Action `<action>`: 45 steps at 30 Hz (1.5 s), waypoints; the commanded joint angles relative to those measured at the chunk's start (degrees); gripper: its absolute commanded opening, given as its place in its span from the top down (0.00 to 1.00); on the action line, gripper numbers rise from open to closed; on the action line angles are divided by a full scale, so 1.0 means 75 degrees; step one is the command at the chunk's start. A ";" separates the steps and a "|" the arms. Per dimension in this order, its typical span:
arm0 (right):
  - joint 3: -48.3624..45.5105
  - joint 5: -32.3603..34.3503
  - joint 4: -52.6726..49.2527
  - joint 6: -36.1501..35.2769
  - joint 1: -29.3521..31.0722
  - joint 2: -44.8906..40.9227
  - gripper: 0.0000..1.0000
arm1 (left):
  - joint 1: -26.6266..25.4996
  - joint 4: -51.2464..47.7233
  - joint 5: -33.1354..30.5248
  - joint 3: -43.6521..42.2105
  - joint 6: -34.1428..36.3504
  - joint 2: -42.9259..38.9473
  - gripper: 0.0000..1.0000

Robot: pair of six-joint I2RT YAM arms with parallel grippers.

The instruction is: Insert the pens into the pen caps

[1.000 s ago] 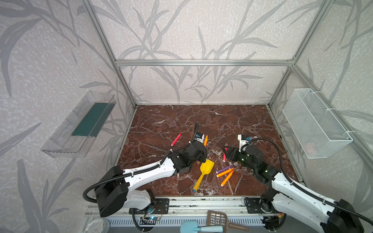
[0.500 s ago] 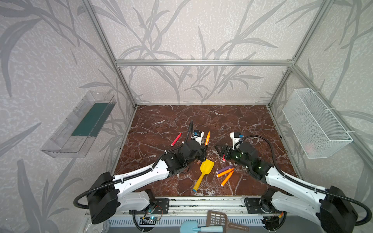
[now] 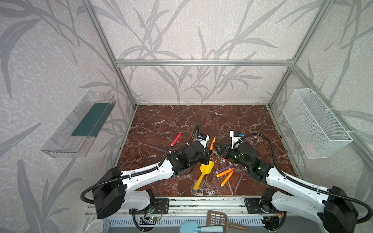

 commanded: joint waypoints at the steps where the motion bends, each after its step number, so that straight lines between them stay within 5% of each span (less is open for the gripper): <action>1: 0.0256 0.0077 0.0288 -0.0130 0.0018 0.0147 0.37 | -0.0165 0.0233 0.0186 0.0282 0.0188 0.0172 1.00; 6: 0.0437 -0.0298 0.0050 -0.0229 0.0018 0.0242 0.43 | -0.0345 0.0344 0.0112 0.0389 0.0243 0.0402 1.00; 13: 0.0328 -0.0265 0.0111 -0.0110 0.0018 0.0222 0.75 | -0.0410 0.0639 0.0211 0.0269 0.0217 0.0316 1.00; 19: 0.0256 -0.0333 0.0189 0.0000 0.0019 0.0222 0.90 | -0.0507 0.0884 0.0237 0.0058 0.0190 0.0198 1.00; 22: 0.0244 -0.0413 0.0178 0.0010 0.0023 0.0225 0.91 | -0.0549 0.1004 0.0236 -0.0037 0.0191 0.0123 1.00; 26: 0.0302 -0.0469 0.0028 0.0021 0.0029 0.0257 0.79 | -0.0582 0.1087 0.0277 -0.0040 0.0218 0.0083 1.00; 33: 0.0405 -0.0400 -0.0066 0.0046 0.0024 0.0505 0.78 | -0.0630 0.1102 0.0316 0.0099 0.0311 0.0208 1.00; 38: 0.0387 -0.0435 -0.0018 0.0065 0.0030 0.0531 0.96 | -0.0633 0.1020 0.0215 0.0135 0.0355 0.0242 0.98; 45: -0.0116 -0.0232 0.0358 0.0395 0.0032 0.0094 1.00 | -0.0629 0.1411 0.0144 -0.0161 0.0544 0.0273 0.75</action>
